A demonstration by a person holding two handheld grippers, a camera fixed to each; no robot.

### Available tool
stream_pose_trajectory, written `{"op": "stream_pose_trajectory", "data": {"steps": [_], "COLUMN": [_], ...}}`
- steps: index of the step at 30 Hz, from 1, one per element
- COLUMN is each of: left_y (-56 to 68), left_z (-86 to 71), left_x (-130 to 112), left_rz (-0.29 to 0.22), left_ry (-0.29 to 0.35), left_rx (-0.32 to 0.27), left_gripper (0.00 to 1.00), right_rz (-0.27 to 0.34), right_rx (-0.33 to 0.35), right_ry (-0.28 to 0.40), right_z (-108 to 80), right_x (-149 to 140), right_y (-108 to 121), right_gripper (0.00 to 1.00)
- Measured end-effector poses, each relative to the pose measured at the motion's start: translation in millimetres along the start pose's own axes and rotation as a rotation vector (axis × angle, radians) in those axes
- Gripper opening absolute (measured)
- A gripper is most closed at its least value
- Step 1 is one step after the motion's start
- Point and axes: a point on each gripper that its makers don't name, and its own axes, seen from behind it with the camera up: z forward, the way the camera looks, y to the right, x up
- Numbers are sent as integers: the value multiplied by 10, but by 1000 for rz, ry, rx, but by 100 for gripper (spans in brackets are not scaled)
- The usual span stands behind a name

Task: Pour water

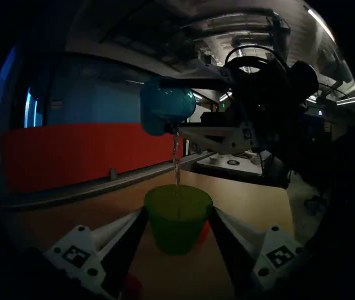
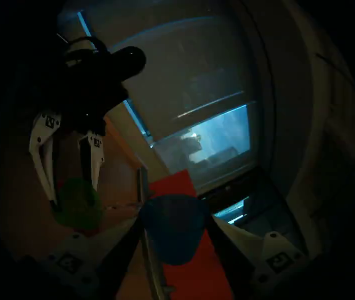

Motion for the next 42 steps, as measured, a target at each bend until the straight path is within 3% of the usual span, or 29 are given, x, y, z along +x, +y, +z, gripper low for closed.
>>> {"op": "stream_pose_trajectory", "data": {"steps": [42], "left_y": [29], "left_z": [55], "left_x": [16], "left_rz": [1], "left_ry": [3], "left_rx": [-3], "left_gripper": [86], "right_rz": [-153], "right_rx": [-45], "right_ry": [5], "right_z": [-96], "right_x": [66], "right_y": [155], "right_gripper": [90]}}
